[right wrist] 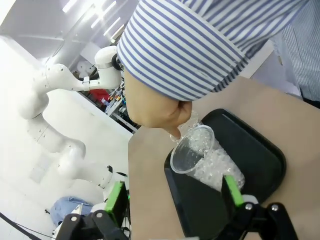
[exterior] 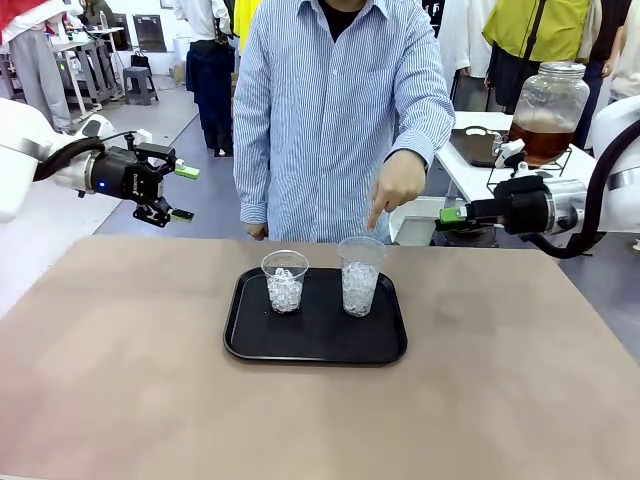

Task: Pour the drink into the iced cup.
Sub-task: Pick up the iced cup indicated by the human and present it to them.

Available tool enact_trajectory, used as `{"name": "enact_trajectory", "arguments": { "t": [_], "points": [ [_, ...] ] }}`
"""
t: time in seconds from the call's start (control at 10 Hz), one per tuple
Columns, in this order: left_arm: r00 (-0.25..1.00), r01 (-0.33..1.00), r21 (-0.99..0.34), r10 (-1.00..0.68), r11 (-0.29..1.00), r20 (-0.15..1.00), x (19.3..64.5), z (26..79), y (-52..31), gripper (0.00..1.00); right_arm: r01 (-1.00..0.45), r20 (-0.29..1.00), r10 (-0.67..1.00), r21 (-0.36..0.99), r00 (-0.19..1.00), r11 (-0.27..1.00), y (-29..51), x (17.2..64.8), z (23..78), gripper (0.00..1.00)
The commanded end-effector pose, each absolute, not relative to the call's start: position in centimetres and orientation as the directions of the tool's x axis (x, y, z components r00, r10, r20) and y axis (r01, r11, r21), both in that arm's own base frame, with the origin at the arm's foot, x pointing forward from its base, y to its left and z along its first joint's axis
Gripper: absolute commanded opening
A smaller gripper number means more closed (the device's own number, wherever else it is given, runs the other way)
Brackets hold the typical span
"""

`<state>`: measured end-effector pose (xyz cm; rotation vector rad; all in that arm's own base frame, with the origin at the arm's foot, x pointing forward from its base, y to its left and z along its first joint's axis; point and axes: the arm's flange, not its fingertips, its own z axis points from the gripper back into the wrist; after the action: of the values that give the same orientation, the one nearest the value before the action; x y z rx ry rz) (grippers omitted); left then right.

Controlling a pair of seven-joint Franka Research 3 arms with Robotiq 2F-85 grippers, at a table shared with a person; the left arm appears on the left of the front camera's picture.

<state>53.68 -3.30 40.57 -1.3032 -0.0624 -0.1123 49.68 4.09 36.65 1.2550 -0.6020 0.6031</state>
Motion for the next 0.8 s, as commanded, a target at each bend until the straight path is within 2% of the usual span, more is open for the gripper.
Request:
{"name": "enact_trajectory", "arguments": {
  "t": [0.0, 0.1, 0.3, 0.5, 0.7],
  "points": [
    [0.993, 0.119, -0.959, -0.047, 0.259, 0.111, 53.7, 40.6, -3.3, 1.0, -0.698, 0.701, 0.075, 0.684, 0.71, 0.211, 4.0, 49.8, 36.8, 1.0],
    [0.993, 0.119, -0.959, -0.047, 0.259, 0.111, 53.7, 40.6, -3.3, 1.0, -0.708, 0.707, 0.086, 0.677, 0.701, 0.203, 4.1, 49.7, 36.6, 1.0],
    [0.993, 0.119, -0.959, -0.047, 0.259, 0.111, 53.7, 40.6, -3.3, 1.0, -0.889, 0.889, 0.118, 0.418, 0.443, 0.189, 4.9, 49.9, 35.6, 1.0],
    [0.993, 0.119, -0.959, -0.047, 0.259, 0.111, 53.7, 40.6, -3.3, 1.0, -0.968, 0.954, 0.186, 0.21, 0.234, 0.14, 5.5, 49.7, 34.0, 1.0],
    [0.993, 0.119, -0.959, -0.047, 0.259, 0.111, 53.7, 40.6, -3.3, 1.0, -0.991, 0.971, 0.212, 0.089, 0.108, 0.096, 6.0, 50.0, 32.4, 1.0]
  ]
}}
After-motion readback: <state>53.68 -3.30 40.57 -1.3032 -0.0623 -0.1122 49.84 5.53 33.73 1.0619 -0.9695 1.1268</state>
